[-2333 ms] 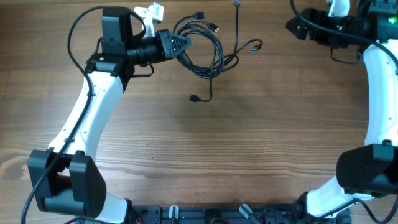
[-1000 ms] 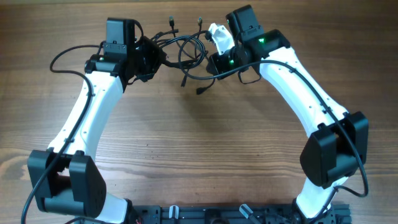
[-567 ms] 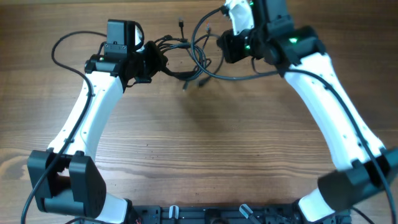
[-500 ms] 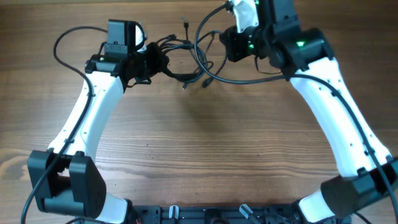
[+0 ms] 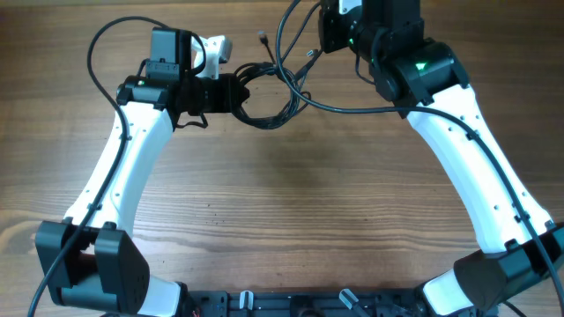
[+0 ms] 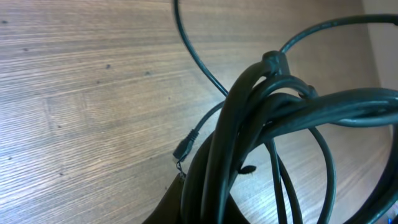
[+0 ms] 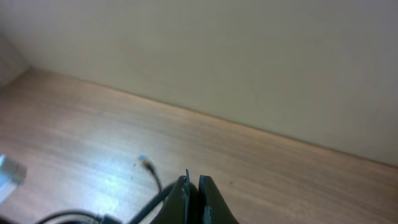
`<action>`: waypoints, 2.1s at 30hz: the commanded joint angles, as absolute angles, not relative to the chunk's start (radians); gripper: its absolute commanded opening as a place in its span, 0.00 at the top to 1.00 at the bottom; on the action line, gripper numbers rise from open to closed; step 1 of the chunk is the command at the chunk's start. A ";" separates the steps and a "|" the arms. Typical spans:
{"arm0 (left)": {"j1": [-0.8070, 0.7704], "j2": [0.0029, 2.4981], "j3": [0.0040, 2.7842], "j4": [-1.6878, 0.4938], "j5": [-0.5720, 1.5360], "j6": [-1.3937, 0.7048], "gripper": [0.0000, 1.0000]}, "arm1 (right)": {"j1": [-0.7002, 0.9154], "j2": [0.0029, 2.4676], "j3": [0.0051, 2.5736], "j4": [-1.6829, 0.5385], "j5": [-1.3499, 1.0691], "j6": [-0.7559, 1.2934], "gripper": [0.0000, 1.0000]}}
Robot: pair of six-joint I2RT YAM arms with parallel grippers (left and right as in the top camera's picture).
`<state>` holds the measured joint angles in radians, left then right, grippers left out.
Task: Untangle cables
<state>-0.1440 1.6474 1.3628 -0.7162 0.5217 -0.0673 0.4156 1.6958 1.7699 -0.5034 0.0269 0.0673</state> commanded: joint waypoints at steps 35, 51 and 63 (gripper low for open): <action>-0.133 1.644 1.345 -0.669 0.481 -0.637 0.96 | 0.416 1.878 1.757 -0.881 -0.496 0.097 0.42; -0.133 1.644 1.345 -0.669 0.481 -0.633 0.96 | 0.426 2.006 1.757 -0.817 -0.262 0.239 0.60; -0.133 1.644 1.345 -0.633 0.547 -0.633 0.96 | 0.453 2.072 1.757 -0.749 -0.292 0.236 0.64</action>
<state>-0.1371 1.6512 1.3457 -0.6537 0.4694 -0.6346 0.4438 2.0163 1.7668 -0.7437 -0.3309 0.2203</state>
